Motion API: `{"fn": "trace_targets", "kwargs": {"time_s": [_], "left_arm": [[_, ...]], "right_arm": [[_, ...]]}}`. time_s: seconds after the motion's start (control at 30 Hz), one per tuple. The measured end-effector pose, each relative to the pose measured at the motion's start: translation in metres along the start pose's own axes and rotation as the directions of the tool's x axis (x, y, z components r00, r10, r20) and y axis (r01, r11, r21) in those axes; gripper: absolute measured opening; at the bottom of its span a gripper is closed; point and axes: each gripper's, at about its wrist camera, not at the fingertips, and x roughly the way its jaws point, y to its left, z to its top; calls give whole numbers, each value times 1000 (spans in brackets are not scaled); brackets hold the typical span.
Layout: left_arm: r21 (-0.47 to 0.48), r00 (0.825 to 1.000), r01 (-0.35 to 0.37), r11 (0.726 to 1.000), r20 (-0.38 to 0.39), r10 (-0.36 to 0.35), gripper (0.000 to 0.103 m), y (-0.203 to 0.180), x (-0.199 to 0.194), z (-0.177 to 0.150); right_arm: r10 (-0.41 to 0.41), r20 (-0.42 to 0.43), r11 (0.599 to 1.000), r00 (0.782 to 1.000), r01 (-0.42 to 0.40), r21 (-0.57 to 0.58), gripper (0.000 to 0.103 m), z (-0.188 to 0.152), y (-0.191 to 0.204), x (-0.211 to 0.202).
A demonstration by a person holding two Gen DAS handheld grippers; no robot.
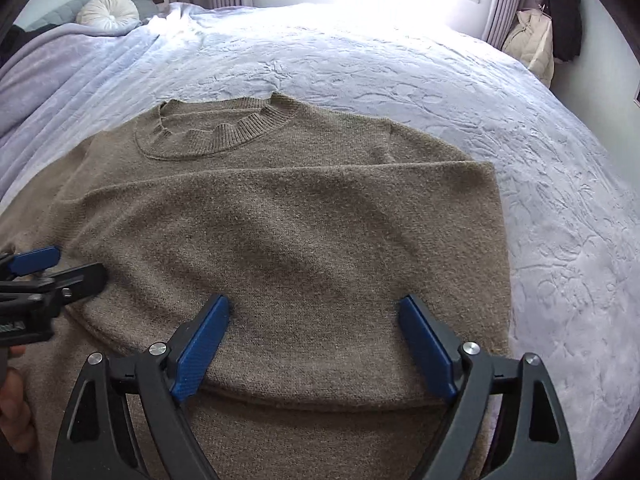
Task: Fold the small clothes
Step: 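Grasp the cuff of the other sleeve with the left tool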
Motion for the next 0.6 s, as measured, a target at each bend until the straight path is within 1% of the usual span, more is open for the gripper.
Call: {"fn": "trace_targets", "kwargs": {"time_s": [0.03,0.07,0.1,0.13,0.2,0.27,0.33,0.4,0.43,0.47,0.5,0.53,0.57,0.6], "left_arm": [[10,1000,-29,1000,2,29,103,4,-3,-2],[23,995,-95,995,5,95,103,8,-7,-4],[19,991,-137,990,3,137,103,12,-8,-5],[-6,987,-158,987,-3,158,103,19,-11,-5],[-112,993,-118,987,-2,119,103,30,-22,0],[-155,996,-89,984,13,92,103,29,-26,6],[-135,995,-93,987,17,96,103,12,-23,12],[-60,993,-118,991,12,119,103,-17,-14,12],[-13,988,-157,988,9,157,103,-29,-4,15],[43,972,-233,971,4,233,103,-40,7,14],[67,962,-273,960,2,273,103,-43,16,12],[59,965,-262,963,1,263,103,-39,17,11],[27,971,-238,971,-5,238,103,-31,14,10],[9,971,-237,972,-11,237,103,-23,9,9]], "right_arm": [[-9,4,1000,1000,9,4,89,1,4,2],[-25,5,1000,1000,25,6,89,2,9,4],[-55,9,998,998,55,11,90,2,10,1],[-76,23,997,997,76,14,90,3,12,-4],[-82,64,997,995,81,18,90,3,17,-18],[-62,73,998,995,60,19,90,6,18,-23],[-57,60,998,997,56,18,90,11,18,-21],[-65,38,998,997,65,19,90,13,18,-14],[-67,25,998,997,66,21,90,14,17,-11],[-62,3,998,998,62,26,90,13,15,-6],[-61,-18,998,998,61,27,90,11,15,-2],[-67,-46,997,997,69,27,90,8,12,3],[-64,-49,998,997,65,27,90,6,9,4],[-61,-43,998,997,62,31,90,5,7,1]]}}
